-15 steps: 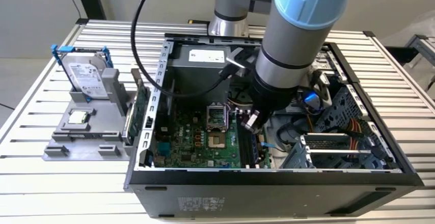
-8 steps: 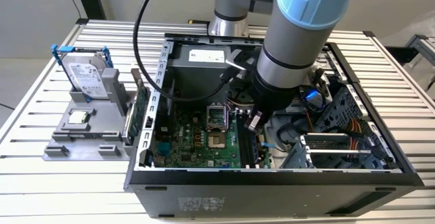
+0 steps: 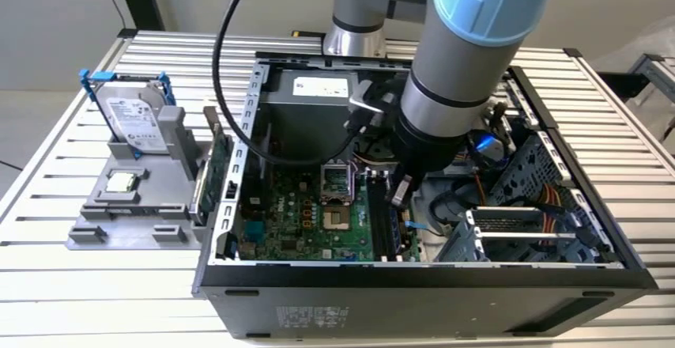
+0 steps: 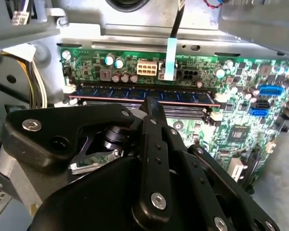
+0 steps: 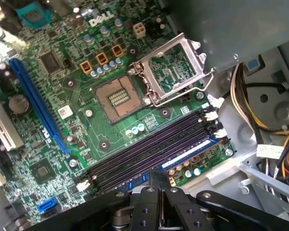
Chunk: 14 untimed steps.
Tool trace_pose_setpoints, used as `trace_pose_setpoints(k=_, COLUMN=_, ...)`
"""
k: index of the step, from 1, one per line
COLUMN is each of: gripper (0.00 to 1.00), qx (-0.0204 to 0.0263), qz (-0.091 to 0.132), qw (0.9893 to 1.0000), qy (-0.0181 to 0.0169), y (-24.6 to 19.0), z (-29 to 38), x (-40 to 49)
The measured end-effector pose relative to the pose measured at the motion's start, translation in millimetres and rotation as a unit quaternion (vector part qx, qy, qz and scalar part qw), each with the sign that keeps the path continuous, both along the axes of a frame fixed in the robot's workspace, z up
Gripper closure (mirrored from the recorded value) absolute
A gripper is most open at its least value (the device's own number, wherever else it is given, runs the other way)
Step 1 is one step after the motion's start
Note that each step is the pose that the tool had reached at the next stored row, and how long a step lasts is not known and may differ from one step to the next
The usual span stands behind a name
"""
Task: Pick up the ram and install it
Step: 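Press down the ram until it locks into place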
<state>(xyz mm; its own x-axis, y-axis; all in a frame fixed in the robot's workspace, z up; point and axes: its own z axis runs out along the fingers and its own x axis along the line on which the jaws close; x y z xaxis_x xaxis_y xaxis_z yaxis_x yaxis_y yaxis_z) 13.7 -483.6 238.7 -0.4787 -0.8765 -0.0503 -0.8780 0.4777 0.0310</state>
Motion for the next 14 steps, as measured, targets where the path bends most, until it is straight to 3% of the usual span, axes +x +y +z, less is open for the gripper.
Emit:
trace_pose_setpoints(k=4, gripper=1.0, qx=-0.0001, qz=0.03, qw=0.9995, qy=0.0, y=0.0, z=0.0, x=0.5)
trace_pose_setpoints(k=7, gripper=1.0, qx=0.0, qz=0.055, qw=0.9985, qy=0.0, y=0.0, z=0.0, x=0.6)
trace_pose_setpoints(k=11, gripper=1.0, qx=0.0, qz=0.087, qw=0.9962, qy=0.0, y=0.0, z=0.0, x=0.7)
trace_pose_setpoints(k=14, gripper=1.0, qx=0.0, qz=0.111, qw=0.9938, qy=-0.0002, y=0.0, z=0.0, x=0.8)
